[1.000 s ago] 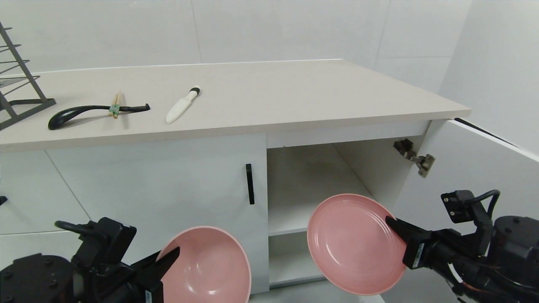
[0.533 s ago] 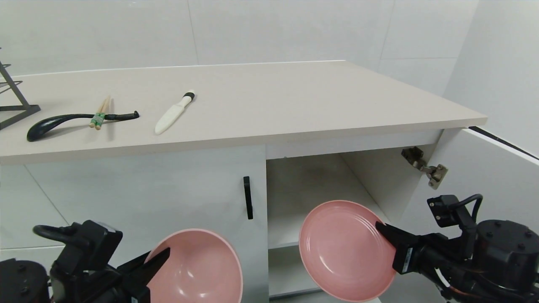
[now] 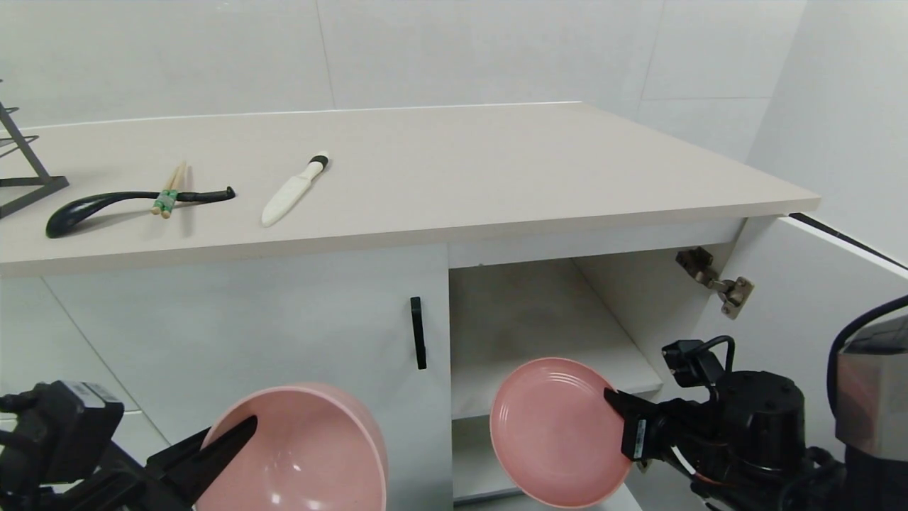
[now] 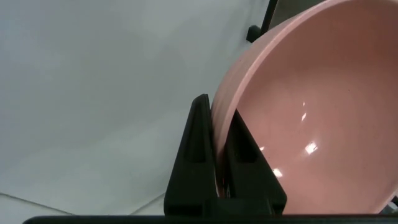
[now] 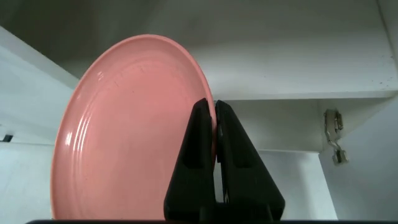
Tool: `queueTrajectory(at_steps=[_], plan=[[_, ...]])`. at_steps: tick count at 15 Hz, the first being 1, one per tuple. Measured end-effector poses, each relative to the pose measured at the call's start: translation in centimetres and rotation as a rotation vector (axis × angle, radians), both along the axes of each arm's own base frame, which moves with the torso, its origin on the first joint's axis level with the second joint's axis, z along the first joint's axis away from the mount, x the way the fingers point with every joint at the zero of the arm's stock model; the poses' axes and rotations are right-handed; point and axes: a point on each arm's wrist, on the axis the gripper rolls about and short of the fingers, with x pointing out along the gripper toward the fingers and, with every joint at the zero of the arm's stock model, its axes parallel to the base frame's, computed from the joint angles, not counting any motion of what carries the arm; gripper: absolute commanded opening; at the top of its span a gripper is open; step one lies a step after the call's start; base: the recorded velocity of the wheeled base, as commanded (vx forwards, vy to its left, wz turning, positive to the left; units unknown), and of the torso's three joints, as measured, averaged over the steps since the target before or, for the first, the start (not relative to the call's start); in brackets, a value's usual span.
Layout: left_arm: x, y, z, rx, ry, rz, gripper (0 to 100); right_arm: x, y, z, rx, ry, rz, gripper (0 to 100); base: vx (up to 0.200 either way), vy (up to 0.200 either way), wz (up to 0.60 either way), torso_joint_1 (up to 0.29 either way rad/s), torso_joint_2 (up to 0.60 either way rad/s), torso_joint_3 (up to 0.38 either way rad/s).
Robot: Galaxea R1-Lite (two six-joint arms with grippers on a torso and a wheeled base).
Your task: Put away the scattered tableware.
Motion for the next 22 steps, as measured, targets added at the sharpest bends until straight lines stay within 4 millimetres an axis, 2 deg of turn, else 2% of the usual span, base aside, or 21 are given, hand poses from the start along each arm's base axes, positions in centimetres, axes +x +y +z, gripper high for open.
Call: queueTrajectory(at_steps=[3,6,16,22], plan=[[0.2,0.0,1.1,-0.061,-0.073,0.014,0,1.5,0.8,-0.4,0.017,-0.024,-0.005,0,0.0,0.0,0.0,0.0,0.0,0.0],[0.2,0.2,1.1,-0.064,-0.079,0.023,0,2.7,1.5,-0.8,0.029,-0.044,-0.004,0,0.0,0.0,0.0,0.0,0.0,0.0],[0.3,0.3,1.3,-0.073,-0.089,0.043,0,8.5,1.6,-4.9,0.035,-0.06,-0.095,0,0.0,0.0,0.0,0.0,0.0,0.0],[0.4,0.4,1.3,-0.073,-0.088,0.049,0,10.0,1.5,-6.9,0.029,-0.05,-0.117,0,0.0,0.0,0.0,0.0,0.0,0.0]])
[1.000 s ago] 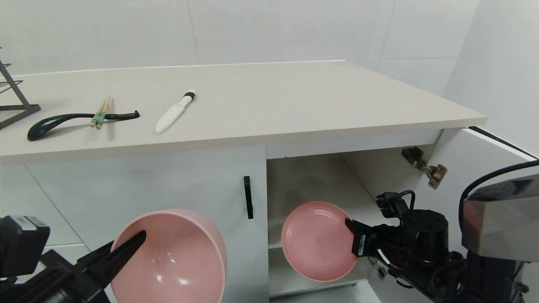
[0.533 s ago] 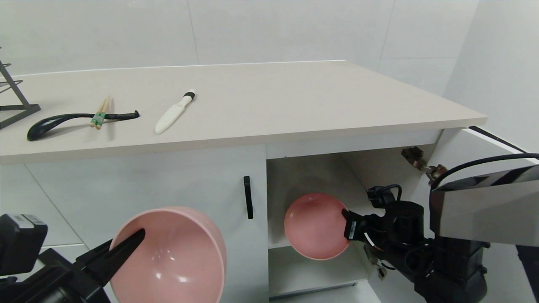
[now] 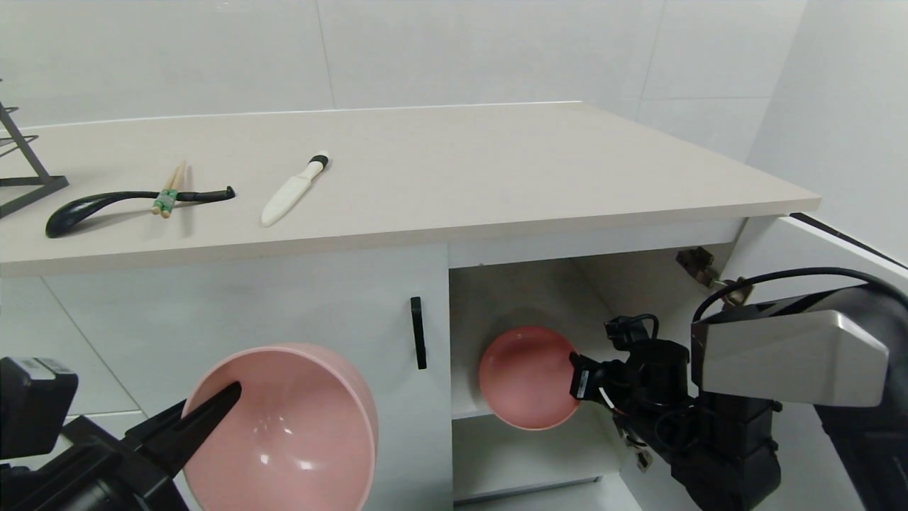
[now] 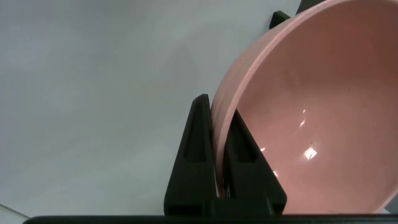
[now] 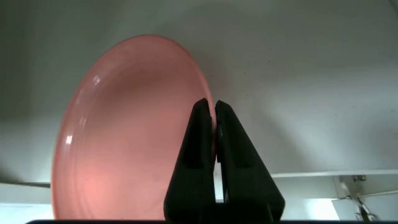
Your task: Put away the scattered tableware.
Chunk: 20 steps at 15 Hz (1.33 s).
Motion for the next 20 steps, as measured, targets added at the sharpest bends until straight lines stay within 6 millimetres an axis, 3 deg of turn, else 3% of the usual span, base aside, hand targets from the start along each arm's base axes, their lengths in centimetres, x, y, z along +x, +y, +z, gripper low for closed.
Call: queueTrajectory(at_steps=[15,16,20], plan=[[0.2,0.1,0.1,-0.002,0.0,0.02,0,6.2,1.2,-2.1,0.066,-0.152,-0.03,0,0.0,0.0,0.0,0.0,0.0,0.0],[0.2,0.1,0.1,-0.002,0.001,0.021,0,6.5,1.4,-2.2,0.069,-0.161,-0.029,100,0.0,0.0,0.0,0.0,0.0,0.0],[0.2,0.1,0.1,-0.002,0.001,0.021,0,7.3,1.6,-2.6,0.07,-0.183,-0.03,100,0.0,0.0,0.0,0.0,0.0,0.0]])
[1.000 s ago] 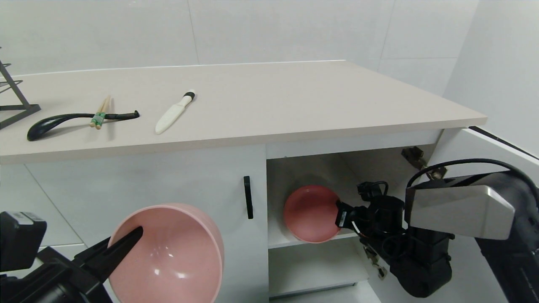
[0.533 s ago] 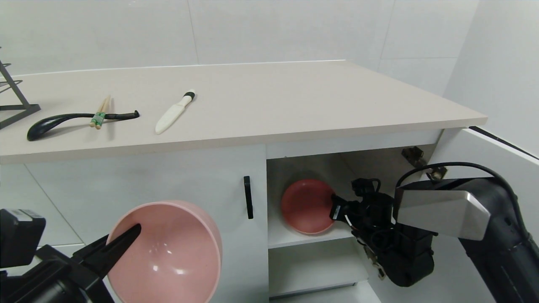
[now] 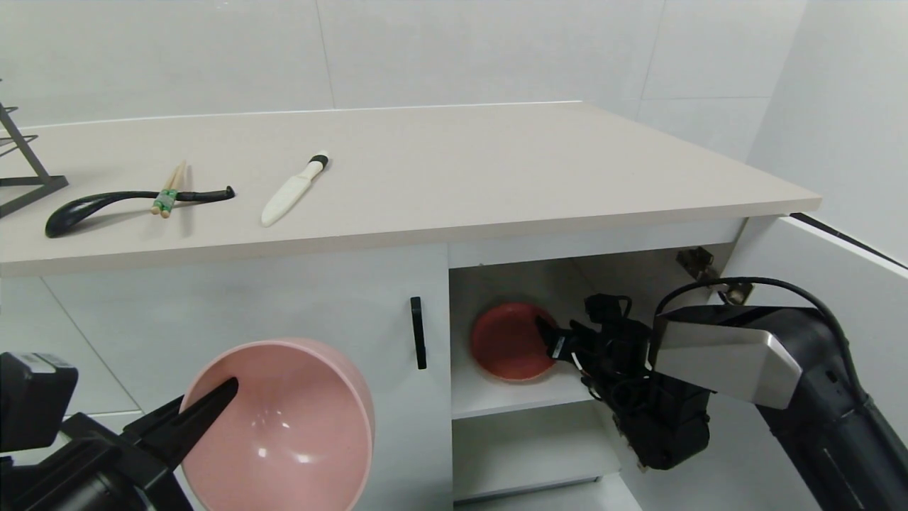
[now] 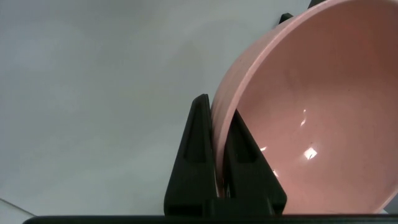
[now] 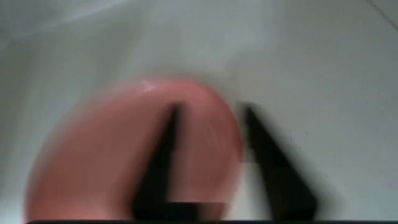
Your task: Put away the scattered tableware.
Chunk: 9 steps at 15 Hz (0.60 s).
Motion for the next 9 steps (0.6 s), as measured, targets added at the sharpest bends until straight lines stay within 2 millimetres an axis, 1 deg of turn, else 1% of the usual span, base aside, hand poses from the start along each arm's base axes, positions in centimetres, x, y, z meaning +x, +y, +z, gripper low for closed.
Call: queueTrajectory(at_steps=[3,4,5,7,8,9], plan=[[0.0,0.0,0.0,0.0,0.0,0.0,0,1.1,-0.4,0.7,0.006,-0.044,-0.022,100,0.0,0.0,0.0,0.0,0.0,0.0],[0.0,0.0,0.0,0.001,0.001,0.0,0,1.1,-0.4,1.2,0.002,-0.053,-0.033,100,0.0,0.0,0.0,0.0,0.0,0.0],[0.0,0.0,0.0,0.0,0.0,0.0,0,0.6,-0.5,1.7,-0.01,-0.05,-0.036,100,0.0,0.0,0.0,0.0,0.0,0.0],[0.0,0.0,0.0,0.0,0.0,0.0,0,-2.1,-0.3,2.5,-0.056,0.009,-0.011,100,0.0,0.0,0.0,0.0,0.0,0.0],[0.0,0.0,0.0,0.001,0.002,0.0,0,-4.1,-0.3,3.1,-0.083,0.048,0.013,100,0.0,0.0,0.0,0.0,0.0,0.0],[0.0,0.0,0.0,0.003,0.003,0.0,0,-6.3,-0.2,4.2,-0.105,0.077,0.041,100,0.0,0.0,0.0,0.0,0.0,0.0]])
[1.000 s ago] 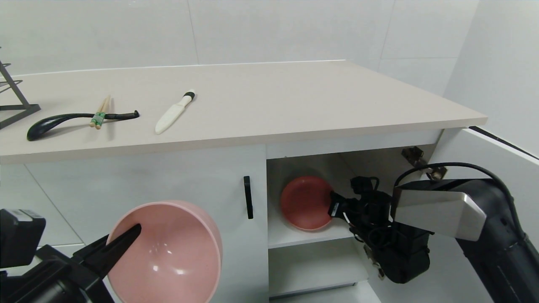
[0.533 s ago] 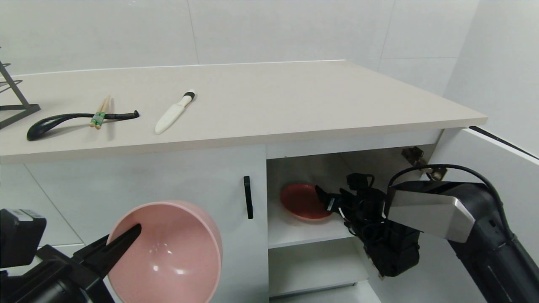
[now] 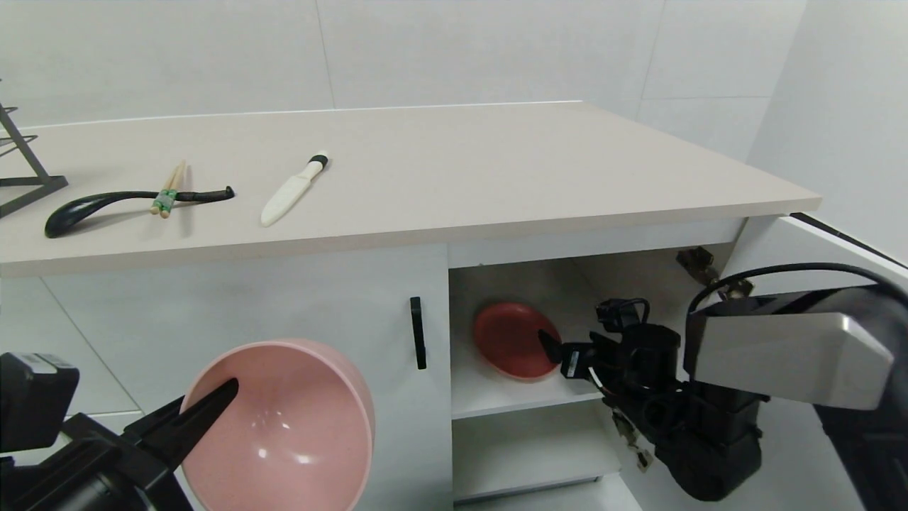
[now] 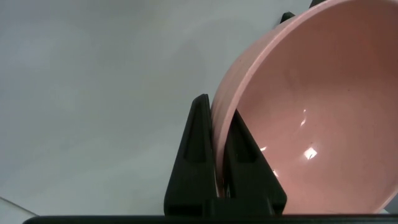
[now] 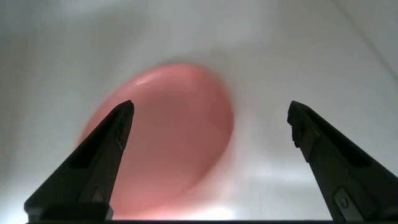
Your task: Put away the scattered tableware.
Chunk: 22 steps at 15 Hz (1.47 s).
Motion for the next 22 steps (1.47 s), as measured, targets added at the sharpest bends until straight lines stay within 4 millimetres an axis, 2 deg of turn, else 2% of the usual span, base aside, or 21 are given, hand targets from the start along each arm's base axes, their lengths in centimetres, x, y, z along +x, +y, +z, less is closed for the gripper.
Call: queueTrajectory(at_steps=[5,7,9,15,19,22], plan=[[-0.1,0.0,-0.2,0.006,0.008,-0.003,0,-9.3,1.1,6.2,-0.051,-0.001,0.198,100,0.0,0.0,0.0,0.0,0.0,0.0],[-0.2,0.0,-0.3,0.01,0.01,-0.012,0,-13.5,0.9,7.7,-0.119,-0.017,0.316,100,0.0,0.0,0.0,0.0,0.0,0.0],[-0.3,0.0,-0.3,0.018,0.004,-0.016,0,-16.2,0.4,8.7,-0.163,-0.041,0.375,100,0.0,0.0,0.0,0.0,0.0,0.0],[-0.3,-0.1,-0.2,0.117,-0.049,-0.057,0,-17.7,-1.0,12.4,-0.071,-0.18,0.344,100,0.0,0.0,0.0,0.0,0.0,0.0],[0.3,-1.0,1.7,0.076,-0.115,-0.237,0,-17.9,-1.2,13.1,-0.051,-0.207,0.343,100,0.0,0.0,0.0,0.0,0.0,0.0],[0.7,-1.7,2.0,0.144,-0.152,-0.338,0,-18.0,-1.3,13.2,-0.046,-0.213,0.344,100,0.0,0.0,0.0,0.0,0.0,0.0]])
